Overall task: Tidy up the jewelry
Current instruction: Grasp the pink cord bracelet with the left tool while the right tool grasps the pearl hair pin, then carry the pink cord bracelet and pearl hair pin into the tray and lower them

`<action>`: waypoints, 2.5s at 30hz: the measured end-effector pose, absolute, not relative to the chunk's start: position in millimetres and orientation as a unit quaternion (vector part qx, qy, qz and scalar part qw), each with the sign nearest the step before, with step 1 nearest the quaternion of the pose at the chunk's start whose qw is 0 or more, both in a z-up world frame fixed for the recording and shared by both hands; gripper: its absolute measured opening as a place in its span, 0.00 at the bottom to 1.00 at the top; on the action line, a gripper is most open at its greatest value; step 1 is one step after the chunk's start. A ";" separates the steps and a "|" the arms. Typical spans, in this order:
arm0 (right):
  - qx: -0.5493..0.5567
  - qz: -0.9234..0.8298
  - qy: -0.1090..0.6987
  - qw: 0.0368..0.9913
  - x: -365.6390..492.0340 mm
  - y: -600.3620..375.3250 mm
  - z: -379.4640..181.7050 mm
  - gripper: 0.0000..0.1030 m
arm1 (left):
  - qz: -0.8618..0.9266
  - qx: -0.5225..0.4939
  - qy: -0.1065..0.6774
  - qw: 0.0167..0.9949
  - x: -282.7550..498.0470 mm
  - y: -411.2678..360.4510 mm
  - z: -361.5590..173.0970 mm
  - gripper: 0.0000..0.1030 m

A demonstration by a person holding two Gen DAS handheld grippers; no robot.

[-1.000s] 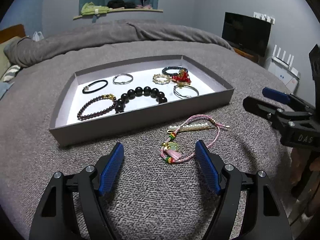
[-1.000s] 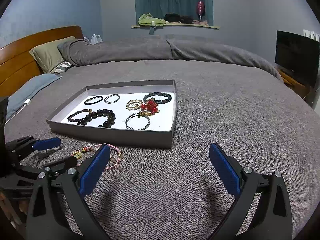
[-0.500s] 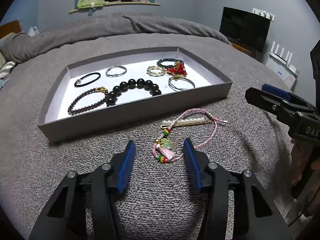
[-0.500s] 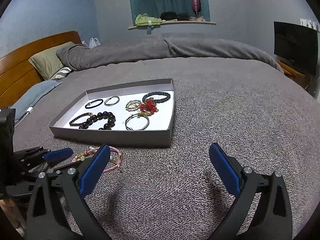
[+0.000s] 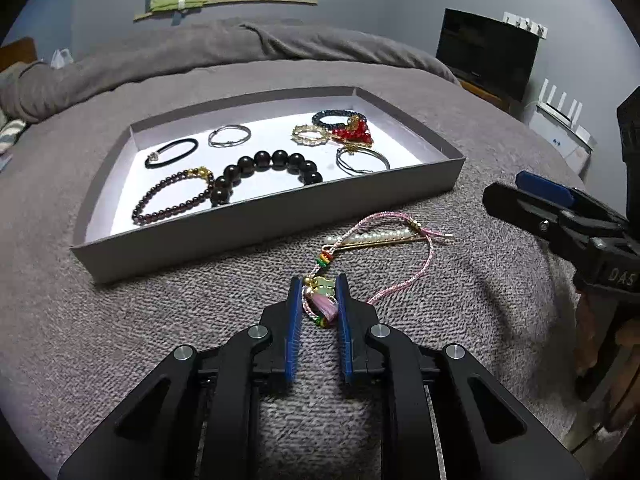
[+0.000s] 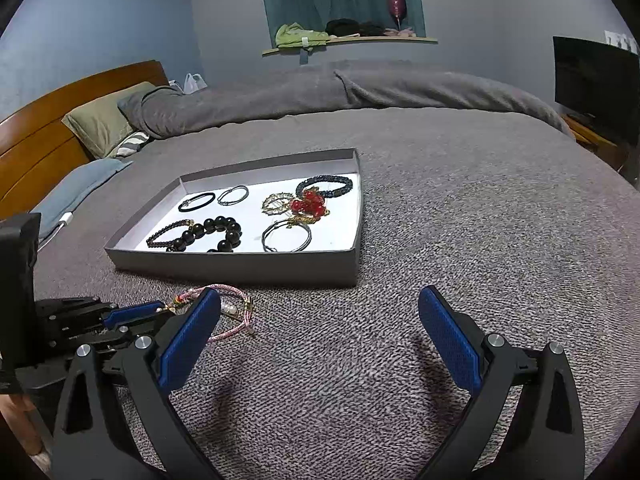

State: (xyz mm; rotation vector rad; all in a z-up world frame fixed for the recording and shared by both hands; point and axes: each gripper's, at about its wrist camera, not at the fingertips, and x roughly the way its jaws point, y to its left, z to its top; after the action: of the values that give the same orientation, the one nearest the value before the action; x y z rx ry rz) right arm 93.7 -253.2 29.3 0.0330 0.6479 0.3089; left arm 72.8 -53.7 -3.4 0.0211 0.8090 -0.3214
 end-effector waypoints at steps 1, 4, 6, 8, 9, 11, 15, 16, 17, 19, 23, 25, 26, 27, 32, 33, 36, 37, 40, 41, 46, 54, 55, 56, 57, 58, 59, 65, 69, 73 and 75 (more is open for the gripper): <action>0.015 0.153 0.318 0.936 93.3 -251.6 28.4 0.95 | -0.155 0.010 0.390 0.908 69.9 -51.1 -1.7 0.16; 0.007 0.158 0.319 0.934 92.0 -246.5 26.3 0.95 | -0.149 0.005 0.383 0.912 62.4 -40.8 4.1 0.16; 0.001 0.162 0.319 0.934 91.6 -241.6 25.4 0.95 | -0.142 -0.004 0.378 0.915 57.8 -29.8 9.0 0.16; -0.005 0.166 0.319 0.933 91.3 -237.0 24.6 0.95 | -0.135 -0.007 0.376 0.917 54.6 -20.9 11.9 0.16; -0.007 0.168 0.320 0.933 91.5 -234.8 24.3 0.95 | -0.131 -0.009 0.377 0.917 53.1 -16.3 12.2 0.16; -0.016 0.173 0.321 0.931 91.3 -227.9 23.6 0.93 | -0.123 -0.014 0.380 0.917 49.5 -6.6 11.9 0.16; -0.031 0.186 0.326 0.926 92.6 -214.2 21.5 0.83 | -0.097 -0.008 0.390 0.916 43.6 11.3 6.7 0.16; -0.038 0.193 0.330 0.923 93.9 -209.1 20.6 0.80 | -0.091 -0.011 0.392 0.916 42.8 17.4 5.8 0.16; -0.048 0.201 0.333 0.920 95.3 -203.2 19.8 0.76 | -0.087 -0.016 0.393 0.915 43.1 22.7 5.5 0.16; -0.062 0.211 0.337 0.916 97.2 -194.1 18.6 0.72 | -0.076 -0.025 0.394 0.916 44.4 32.7 5.0 0.16; -0.084 0.241 0.355 0.899 99.7 -173.3 11.6 0.62 | -0.069 -0.041 0.398 0.914 47.2 43.5 2.9 0.16; -0.099 0.251 0.362 0.892 100.4 -162.5 7.6 0.58 | -0.072 -0.042 0.400 0.913 47.9 42.9 1.5 0.16; -0.106 0.254 0.366 0.889 101.2 -157.7 5.8 0.55 | -0.073 -0.041 0.400 0.913 48.2 42.2 1.1 0.16; -0.109 0.254 0.367 0.888 101.4 -155.1 5.0 0.55 | -0.075 -0.041 0.401 0.912 48.9 41.3 0.6 0.16; -0.113 0.259 0.383 0.879 110.4 -146.3 -1.2 0.52 | -0.078 -0.043 0.404 0.910 53.4 38.4 -2.1 0.16; -0.113 0.260 0.384 0.879 109.9 -146.1 -1.4 0.51 | -0.078 -0.042 0.404 0.910 53.6 38.2 -2.4 0.16; -0.114 0.269 0.387 0.875 104.3 -147.2 0.0 0.44 | -0.080 -0.042 0.405 0.910 53.3 38.7 -2.4 0.16; -0.114 0.273 0.389 0.873 102.0 -148.0 0.0 0.43 | -0.080 -0.042 0.406 0.910 53.5 38.8 -2.5 0.16; -0.105 0.286 0.393 0.868 97.6 -152.8 3.6 0.41 | -0.081 -0.043 0.406 0.909 54.4 39.1 -2.5 0.16; -0.103 0.288 0.390 0.869 97.4 -154.0 5.2 0.41 | -0.081 -0.042 0.407 0.909 54.8 38.9 -2.6 0.16; -0.115 0.283 0.388 0.870 103.8 -148.2 1.2 0.41 | -0.080 -0.039 0.409 0.908 57.3 37.3 -5.1 0.16; -0.130 0.289 0.383 0.868 97.7 -145.0 0.5 0.23 | -0.080 -0.035 0.411 0.907 58.6 37.4 -8.5 0.16; -0.132 0.290 0.382 0.868 95.2 -144.6 0.9 0.17 | -0.080 -0.036 0.411 0.907 58.7 37.5 -8.5 0.16; -0.132 0.292 0.381 0.867 92.8 -144.6 1.4 0.13 | -0.080 -0.037 0.411 0.908 58.7 37.6 -8.4 0.16; -0.131 0.293 0.380 0.867 91.6 -144.7 1.8 0.11 | -0.081 -0.037 0.410 0.908 58.8 37.6 -8.2 0.16; -0.126 0.296 0.380 0.867 89.6 -146.3 2.5 0.08 | -0.082 -0.036 0.408 0.909 58.3 37.6 -7.5 0.16; -0.118 0.299 0.379 0.868 87.8 -148.7 3.9 0.08 | -0.083 -0.037 0.405 0.910 57.1 38.0 -6.3 0.16; -0.083 0.309 0.363 0.875 76.2 -161.4 18.3 0.08 | -0.099 -0.040 0.361 0.926 42.7 36.5 16.4 0.16; -0.056 0.308 0.337 0.888 72.8 -172.9 35.5 0.08 | -0.110 -0.042 0.322 0.939 33.2 36.2 41.9 0.15; -0.040 0.292 0.322 0.900 76.5 -184.4 47.6 0.08 | -0.112 -0.040 0.292 0.949 33.2 36.3 66.0 0.15; -0.035 0.281 0.320 0.904 84.4 -189.9 51.3 0.08 | -0.112 -0.047 0.281 0.952 38.6 39.1 77.1 0.15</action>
State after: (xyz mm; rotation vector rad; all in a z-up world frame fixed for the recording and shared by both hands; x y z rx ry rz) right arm 84.4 -189.9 51.3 -0.0723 0.6614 0.5804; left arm 38.6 39.1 77.1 -0.0961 0.5704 -0.2273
